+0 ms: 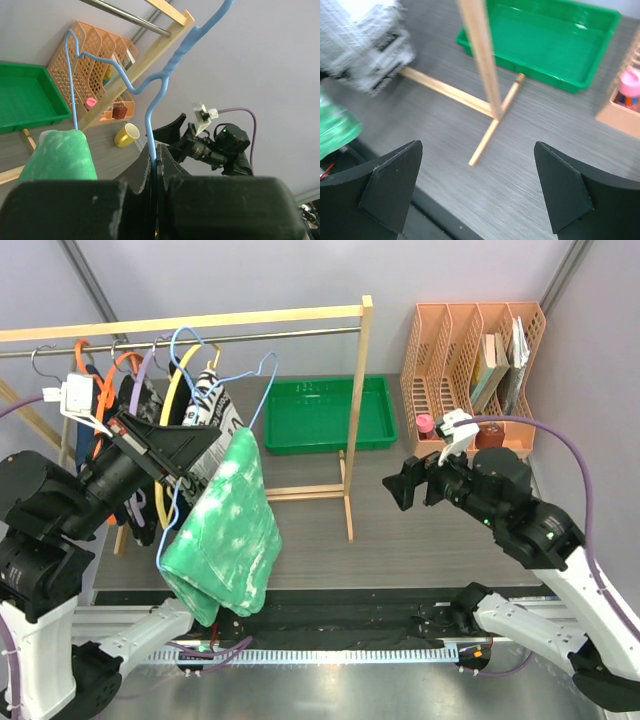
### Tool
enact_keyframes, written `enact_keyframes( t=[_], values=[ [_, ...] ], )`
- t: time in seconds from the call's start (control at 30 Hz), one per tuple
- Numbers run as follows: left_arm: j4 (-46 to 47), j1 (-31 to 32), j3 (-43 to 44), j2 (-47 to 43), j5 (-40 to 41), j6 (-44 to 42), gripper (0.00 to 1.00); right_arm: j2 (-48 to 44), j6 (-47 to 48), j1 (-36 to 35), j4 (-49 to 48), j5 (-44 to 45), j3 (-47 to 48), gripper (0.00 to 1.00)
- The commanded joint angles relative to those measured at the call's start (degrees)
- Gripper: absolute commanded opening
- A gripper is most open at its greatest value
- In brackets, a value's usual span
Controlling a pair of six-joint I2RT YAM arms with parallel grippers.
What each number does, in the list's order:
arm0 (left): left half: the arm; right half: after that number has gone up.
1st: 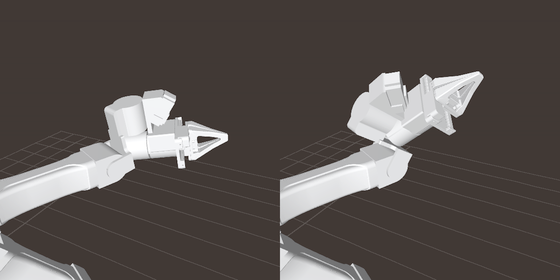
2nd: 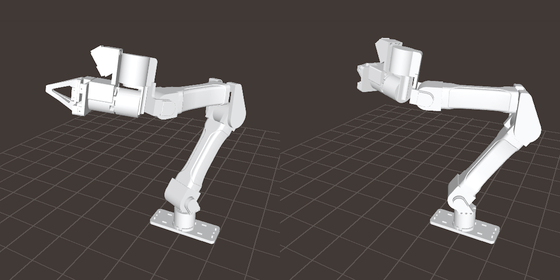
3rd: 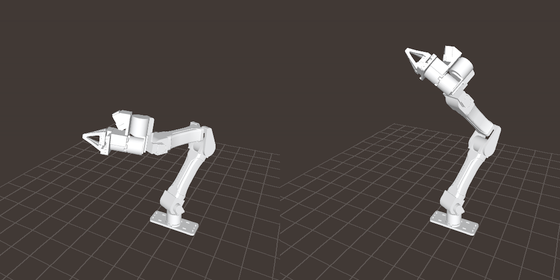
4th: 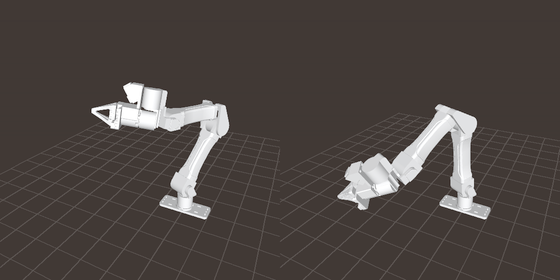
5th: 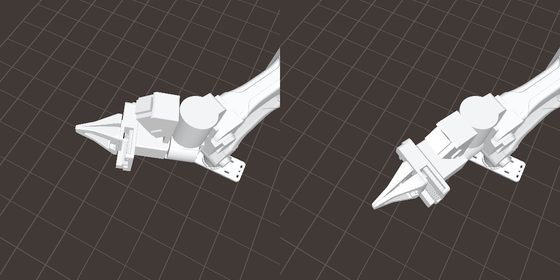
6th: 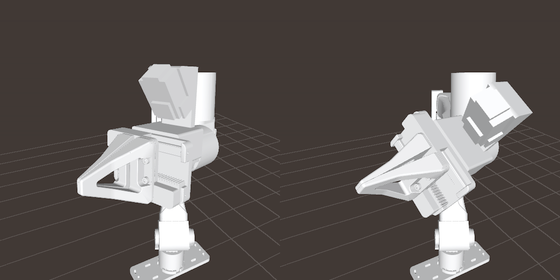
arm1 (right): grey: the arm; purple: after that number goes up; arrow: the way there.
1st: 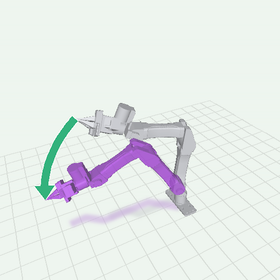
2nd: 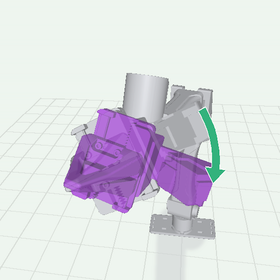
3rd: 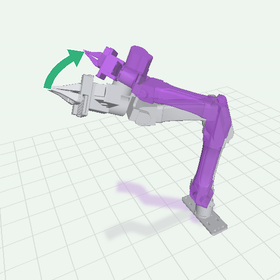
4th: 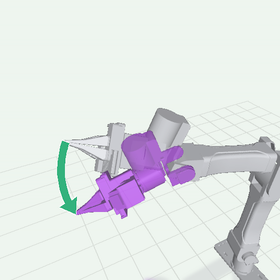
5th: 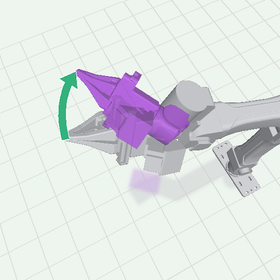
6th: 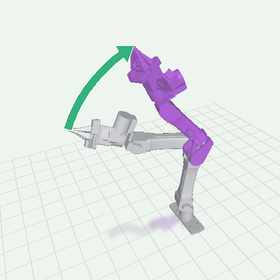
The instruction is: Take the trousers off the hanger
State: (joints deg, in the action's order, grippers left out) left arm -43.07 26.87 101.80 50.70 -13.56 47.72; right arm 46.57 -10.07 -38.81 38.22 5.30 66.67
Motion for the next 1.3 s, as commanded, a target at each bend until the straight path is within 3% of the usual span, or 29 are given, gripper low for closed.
enact_keyframes(
  t=[0.0,0.17,0.23,0.33,0.37,0.47,0.63,0.7,0.77,0.8,0.93,1.2,1.27],
  values=[
    [6.0,0.0,-0.1,-2.4,2.7,1.2,0.01,1.7,6.8,-0.7,6.3,-14.0,7.6,0.99],
    [4.9,0.0,-1.3,-3.7,5.6,-0.6,0.0,6.8,7.3,-3.7,4.9,-22.3,14.8,0.98],
    [3.9,0.0,-1.6,-4.3,7.5,-1.2,0.0,9.8,7.0,-10.3,3.6,-20.2,17.2,0.98],
    [3.3,0.0,-2.3,-5.3,9.2,-2.1,0.0,15.7,7.2,-22.2,3.5,-5.5,21.1,0.99],
    [3.1,0.0,-2.7,-5.3,9.5,-2.2,0.0,17.1,7.4,-29.5,3.4,-0.3,22.1,0.99],
    [3.0,0.0,-3.7,-6.0,10.3,-2.5,0.01,21.4,6.6,-39.6,0.1,10.7,24.5,1.0],
    [2.8,0.0,-5.2,-7.1,11.8,-2.9,0.01,26.9,6.5,-52.8,-7.9,25.8,25.3,1.0],
    [2.7,0.1,-5.9,-7.5,12.6,-2.9,0.0,30.9,8.5,-59.2,-9.9,38.0,26.0,1.0],
    [2.6,0.0,-6.5,-8.2,13.1,-2.9,0.0,33.7,11.1,-63.1,-15.3,44.8,26.2,1.0],
    [2.6,0.0,-7.3,-8.5,13.1,-2.9,0.01,36.3,13.3,-67.1,-18.2,53.1,25.9,1.0],
    [2.9,0.0,-9.0,-9.7,15.5,-3.0,0.01,42.4,22.2,-70.8,-35.2,62.3,28.1,0.99],
    [3.2,0.1,-9.7,-10.3,16.2,-3.7,0.0,52.5,29.7,-72.9,-52.1,65.2,35.2,0.87],
    [3.1,0.0,-9.9,-10.4,16.3,-4.0,0.01,54.9,30.9,-73.1,-52.2,66.3,37.3,0.84]
  ],
)
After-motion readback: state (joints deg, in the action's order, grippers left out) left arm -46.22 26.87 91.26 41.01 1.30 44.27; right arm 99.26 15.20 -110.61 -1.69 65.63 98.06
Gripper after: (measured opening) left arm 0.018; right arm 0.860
